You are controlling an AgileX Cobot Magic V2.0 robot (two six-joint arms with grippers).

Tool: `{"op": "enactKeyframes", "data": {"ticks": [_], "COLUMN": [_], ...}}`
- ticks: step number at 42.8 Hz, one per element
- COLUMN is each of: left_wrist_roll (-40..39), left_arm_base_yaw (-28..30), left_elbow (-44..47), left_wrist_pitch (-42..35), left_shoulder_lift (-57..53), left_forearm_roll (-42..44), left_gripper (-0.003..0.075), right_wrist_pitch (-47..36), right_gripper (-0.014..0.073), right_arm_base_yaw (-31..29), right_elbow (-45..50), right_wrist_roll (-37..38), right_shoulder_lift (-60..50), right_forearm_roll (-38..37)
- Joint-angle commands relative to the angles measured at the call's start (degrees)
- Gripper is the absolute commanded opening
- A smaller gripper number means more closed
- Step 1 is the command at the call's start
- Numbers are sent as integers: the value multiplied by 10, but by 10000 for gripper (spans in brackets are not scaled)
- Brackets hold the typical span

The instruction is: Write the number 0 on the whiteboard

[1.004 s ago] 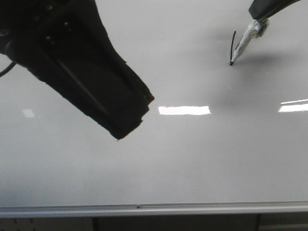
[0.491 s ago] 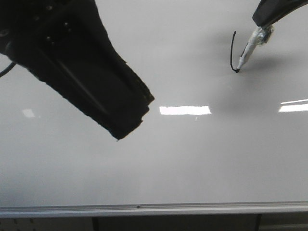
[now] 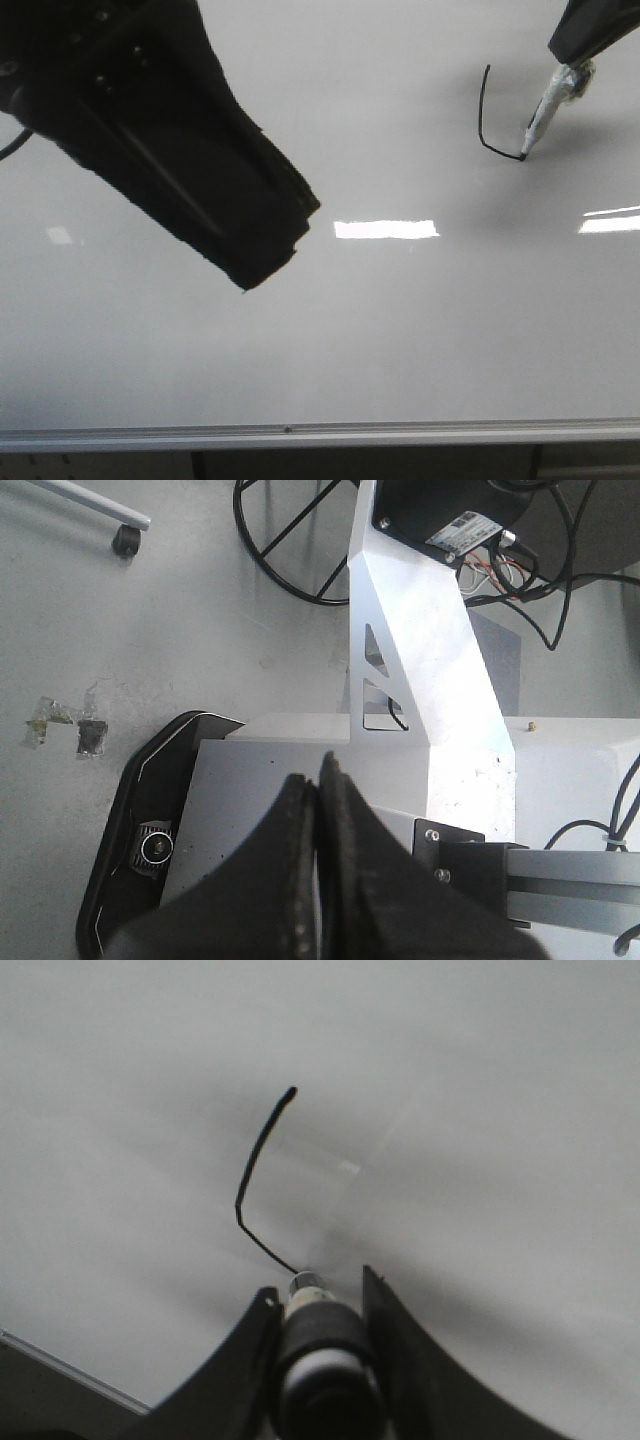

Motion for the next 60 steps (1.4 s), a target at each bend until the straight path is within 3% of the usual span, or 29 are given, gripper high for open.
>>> {"op": "enactKeyframes", "data": {"ticks": [1, 28, 60], "left_wrist_roll": [1, 1, 1], "left_arm_base_yaw": [-5, -5, -5], "left_elbow": [-17, -17, -17], "left_wrist_pitch": [24, 21, 10], "left_shoulder_lift": [-20, -20, -20], "left_forearm_roll": [-38, -38, -38], "left_gripper": [-20, -20, -20], "right_wrist_pitch": [-42, -134, -229], "right_gripper": [-66, -66, -66], "right_arm_base_yaw": [-13, -15, 9], "right_elbow": [-21, -21, -21], "right_wrist_roll": [-1, -1, -1], "right_shoulder_lift": [-21, -39, -39], "right_forearm_roll": [-6, -4, 46]}}
